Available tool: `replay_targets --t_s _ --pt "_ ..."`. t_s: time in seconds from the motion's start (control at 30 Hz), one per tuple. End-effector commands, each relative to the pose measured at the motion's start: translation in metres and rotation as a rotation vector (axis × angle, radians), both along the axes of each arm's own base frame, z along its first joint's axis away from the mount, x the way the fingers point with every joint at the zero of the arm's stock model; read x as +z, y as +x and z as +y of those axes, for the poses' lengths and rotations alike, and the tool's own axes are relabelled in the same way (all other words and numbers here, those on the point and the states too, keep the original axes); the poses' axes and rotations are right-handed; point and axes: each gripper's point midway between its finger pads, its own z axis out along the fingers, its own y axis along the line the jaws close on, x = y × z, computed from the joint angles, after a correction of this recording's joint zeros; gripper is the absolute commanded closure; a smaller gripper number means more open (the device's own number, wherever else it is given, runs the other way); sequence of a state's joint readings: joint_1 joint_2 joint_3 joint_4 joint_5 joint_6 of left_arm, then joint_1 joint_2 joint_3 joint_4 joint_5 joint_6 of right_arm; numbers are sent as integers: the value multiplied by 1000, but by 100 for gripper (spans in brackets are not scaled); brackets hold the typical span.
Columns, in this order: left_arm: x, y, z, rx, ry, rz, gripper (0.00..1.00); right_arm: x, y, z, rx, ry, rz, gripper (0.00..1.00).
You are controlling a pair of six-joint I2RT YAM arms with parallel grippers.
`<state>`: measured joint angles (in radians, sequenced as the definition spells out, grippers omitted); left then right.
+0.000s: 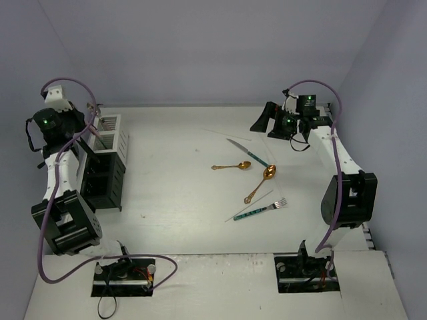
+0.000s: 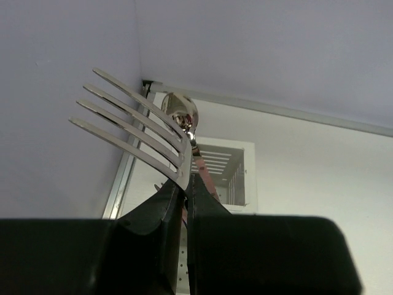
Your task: Sort the eating utensils into containers
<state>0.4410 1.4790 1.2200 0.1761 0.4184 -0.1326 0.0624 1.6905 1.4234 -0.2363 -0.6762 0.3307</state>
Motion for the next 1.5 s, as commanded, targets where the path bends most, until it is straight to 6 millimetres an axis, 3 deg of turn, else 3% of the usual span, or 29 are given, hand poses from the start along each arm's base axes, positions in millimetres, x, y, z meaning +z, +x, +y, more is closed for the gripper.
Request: replay_targets --t_s 0.0,0.1,0.17,0.2,0.27,0.37,0.47,0.63,0.73,0.83,0.93,1.03,1.2,1.47 --pt "36 15 -3 -38 95 -140 100 22 2 1 11 -6 -86 0" --pt "24 20 -7 -58 107 -116 100 20 3 1 12 -6 -84 0" --pt "18 22 -9 -68 104 -105 95 20 4 1 13 -6 -83 0" --pt "16 22 -10 -70 102 -101 90 20 4 1 14 -7 -83 0" --pt "15 21 -12 -75 101 -100 67 20 4 0 21 -16 -94 0" --pt "21 13 -14 -72 113 -110 52 21 5 -2 24 -32 -108 0" --pt "36 5 -19 -80 136 -130 43 17 7 -8 15 -77 -128 0" --pt "95 -18 -29 -94 235 -194 41 17 8 -20 2 -164 -174 3" --pt "123 -29 -42 -123 347 -142 41 10 6 -27 6 -241 -199 6" --pt "119 -36 -65 -176 448 -26 41 -1 5 -38 -8 -373 -218 10" --pt "104 -47 -102 -269 544 54 41 -24 -4 -24 88 -595 -233 17" --pt "89 -60 -126 -325 553 90 40 -49 -8 -18 176 -753 -214 28" --pt "62 -81 -169 -482 470 144 39 -87 -1 -9 345 -854 -151 44" --pt "33 -108 -205 -635 444 184 37 -126 23 -6 495 -934 -105 54"
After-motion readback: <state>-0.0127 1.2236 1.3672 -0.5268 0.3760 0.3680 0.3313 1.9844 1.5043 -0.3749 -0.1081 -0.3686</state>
